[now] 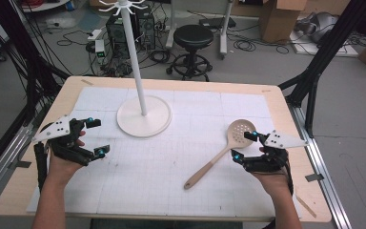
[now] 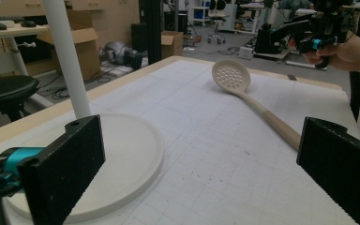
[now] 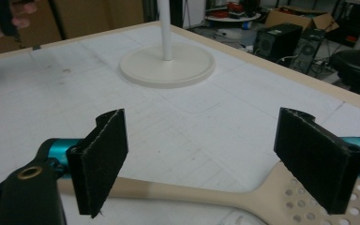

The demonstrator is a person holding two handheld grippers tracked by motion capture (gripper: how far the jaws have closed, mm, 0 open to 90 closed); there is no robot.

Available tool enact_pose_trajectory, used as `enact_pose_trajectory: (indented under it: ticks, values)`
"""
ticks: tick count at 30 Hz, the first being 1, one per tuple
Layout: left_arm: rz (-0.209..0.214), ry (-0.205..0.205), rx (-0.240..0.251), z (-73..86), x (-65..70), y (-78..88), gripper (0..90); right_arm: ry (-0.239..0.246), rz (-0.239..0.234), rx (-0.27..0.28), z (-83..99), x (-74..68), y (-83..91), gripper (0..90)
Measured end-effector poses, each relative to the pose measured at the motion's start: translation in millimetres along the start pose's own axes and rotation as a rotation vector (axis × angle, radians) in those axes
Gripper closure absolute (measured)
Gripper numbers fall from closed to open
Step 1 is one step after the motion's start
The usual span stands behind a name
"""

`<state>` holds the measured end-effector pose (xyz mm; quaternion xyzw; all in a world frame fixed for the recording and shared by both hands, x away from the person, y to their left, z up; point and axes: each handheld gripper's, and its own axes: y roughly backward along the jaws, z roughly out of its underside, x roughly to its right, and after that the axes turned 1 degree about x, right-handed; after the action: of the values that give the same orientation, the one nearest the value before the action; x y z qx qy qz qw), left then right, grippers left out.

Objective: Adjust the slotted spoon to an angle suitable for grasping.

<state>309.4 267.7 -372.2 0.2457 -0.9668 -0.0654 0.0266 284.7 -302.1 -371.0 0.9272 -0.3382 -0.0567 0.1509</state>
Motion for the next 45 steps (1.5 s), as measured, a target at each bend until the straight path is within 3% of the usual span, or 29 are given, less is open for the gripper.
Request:
enact_pose_trajectory:
  ticks: [3,4,5,6,8,9,16,17,21,25,30,31,33,37,41,45]
  values:
    - [-0.003,0.002,0.002,0.1,-0.3,0.7,1.8,0.006,-0.022,-0.007,-0.6,-1.3,-1.0,26.2]
    - [-0.003,0.002,0.004,-0.1,-0.4,1.1,1.8,0.013,-0.052,-0.019,-0.9,-3.1,-2.6,32.5]
    - [-0.004,0.002,0.004,-0.1,-0.6,1.6,1.8,0.013,-0.052,-0.019,-0.9,-3.1,-2.6,32.5]
    - [-0.005,0.002,0.007,-0.3,-0.5,1.9,1.8,0.017,-0.083,-0.036,-0.8,-4.4,-4.6,40.9]
    - [-0.004,0.001,0.007,-0.3,-0.7,2.2,1.8,0.020,-0.099,-0.042,-0.7,-5.0,-5.6,42.8]
    - [-0.005,0.000,0.005,-0.3,-0.6,2.2,1.8,0.028,-0.134,-0.065,-0.2,-7.2,-9.1,49.1]
    - [-0.003,0.001,0.001,0.1,-0.5,1.0,1.8,0.039,-0.205,-0.108,2.7,-12.7,-19.3,59.5]
    - [-0.003,0.000,-0.004,0.4,-0.5,0.1,1.8,0.041,-0.239,-0.124,4.7,-15.7,-23.5,63.3]
    - [0.000,0.001,-0.005,0.6,-0.2,-0.7,1.8,0.061,-0.258,-0.154,7.0,-19.6,-29.7,67.1]
    - [-0.003,0.000,-0.005,0.4,-0.4,0.4,1.8,0.090,-0.273,-0.203,10.3,-26.0,-38.9,70.5]
    - [-0.004,0.001,-0.005,0.5,-0.9,1.0,1.8,0.098,-0.333,-0.290,15.9,-31.8,-49.1,85.5]
    - [-0.003,0.001,-0.005,0.6,-0.8,0.7,1.8,0.098,-0.333,-0.290,15.9,-31.8,-49.1,85.5]
    - [-0.003,0.002,-0.008,0.9,-0.8,0.3,1.8,0.102,-0.349,-0.345,18.8,-36.3,-54.7,89.5]
    - [-0.001,0.000,-0.008,0.9,-1.1,0.3,1.8,0.122,-0.354,-0.370,21.3,-40.4,-61.3,89.6]
    - [-0.002,0.003,-0.012,1.4,-1.5,0.3,1.8,0.133,-0.376,-0.445,27.0,-48.3,-72.4,89.9]
    - [-0.002,0.004,-0.013,1.6,-1.5,0.1,1.8,0.150,-0.387,-0.485,30.8,-53.2,-81.4,89.9]
